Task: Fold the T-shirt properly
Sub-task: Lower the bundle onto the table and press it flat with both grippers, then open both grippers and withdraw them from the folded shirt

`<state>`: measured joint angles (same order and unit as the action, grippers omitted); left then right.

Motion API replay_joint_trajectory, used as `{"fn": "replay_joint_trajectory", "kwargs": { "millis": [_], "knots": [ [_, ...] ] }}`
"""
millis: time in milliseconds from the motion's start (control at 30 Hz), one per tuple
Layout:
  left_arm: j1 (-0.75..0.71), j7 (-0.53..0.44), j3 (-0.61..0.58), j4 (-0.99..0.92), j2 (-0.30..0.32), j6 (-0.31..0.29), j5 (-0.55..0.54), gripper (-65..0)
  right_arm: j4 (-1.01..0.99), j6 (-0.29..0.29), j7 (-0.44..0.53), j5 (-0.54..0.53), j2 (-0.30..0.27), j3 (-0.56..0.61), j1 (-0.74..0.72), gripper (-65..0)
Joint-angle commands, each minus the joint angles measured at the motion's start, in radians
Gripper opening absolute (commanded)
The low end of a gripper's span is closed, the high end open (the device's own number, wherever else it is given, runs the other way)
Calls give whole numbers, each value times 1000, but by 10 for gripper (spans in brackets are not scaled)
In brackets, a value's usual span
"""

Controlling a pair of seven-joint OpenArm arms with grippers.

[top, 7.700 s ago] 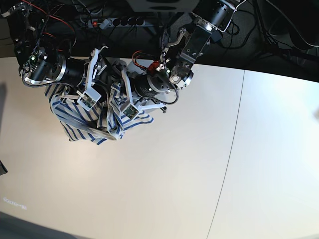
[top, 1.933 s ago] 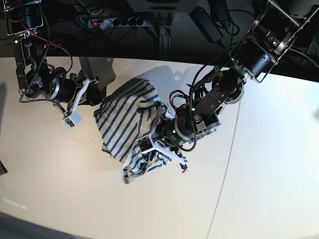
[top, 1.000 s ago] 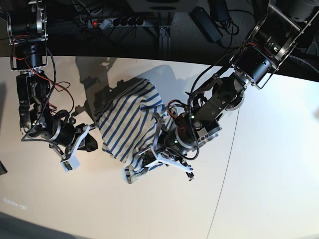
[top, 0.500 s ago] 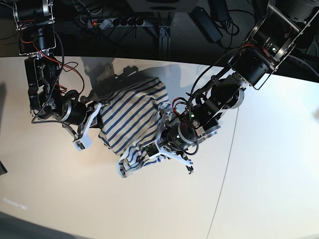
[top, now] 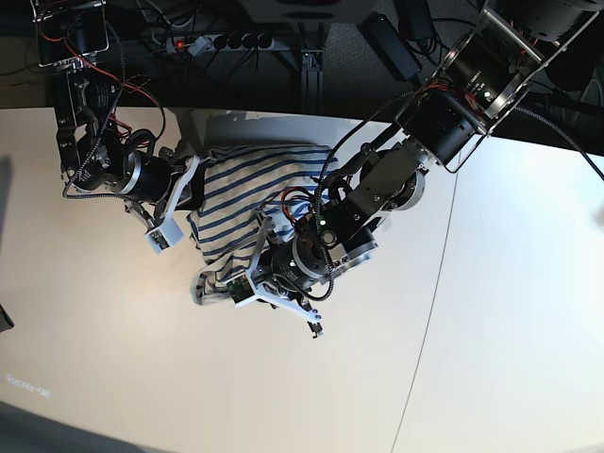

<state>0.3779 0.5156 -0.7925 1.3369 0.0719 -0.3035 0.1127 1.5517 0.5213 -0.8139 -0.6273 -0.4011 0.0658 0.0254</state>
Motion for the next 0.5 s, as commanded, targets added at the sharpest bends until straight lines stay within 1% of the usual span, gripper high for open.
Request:
{"fn": "replay_joint_trajectory", "kwargs": {
  "millis": [0,67,167,267,367,467],
  "knots": [
    [30,-18,5,17,-8,-6,1,-650,21,66,2,-8,-5,-8,-4,-650],
    [36,-14,5,17,-8,10,2,-650,26,66,2,-8,9,-8,3,-650],
    [56,21,5,18,-8,87,13,-650,26,66,2,-5,39,-14,3,-650],
    [80,61,7,42,-6,129,21,-650,27,66,2,-5,59,-43,3,-650],
    [90,84,13,107,10,136,15,-650,27,66,3,-6,61,-98,3,-650],
    [84,98,28,188,47,135,-39,-650,27,66,2,-6,60,-180,3,-650]
  ]
}}
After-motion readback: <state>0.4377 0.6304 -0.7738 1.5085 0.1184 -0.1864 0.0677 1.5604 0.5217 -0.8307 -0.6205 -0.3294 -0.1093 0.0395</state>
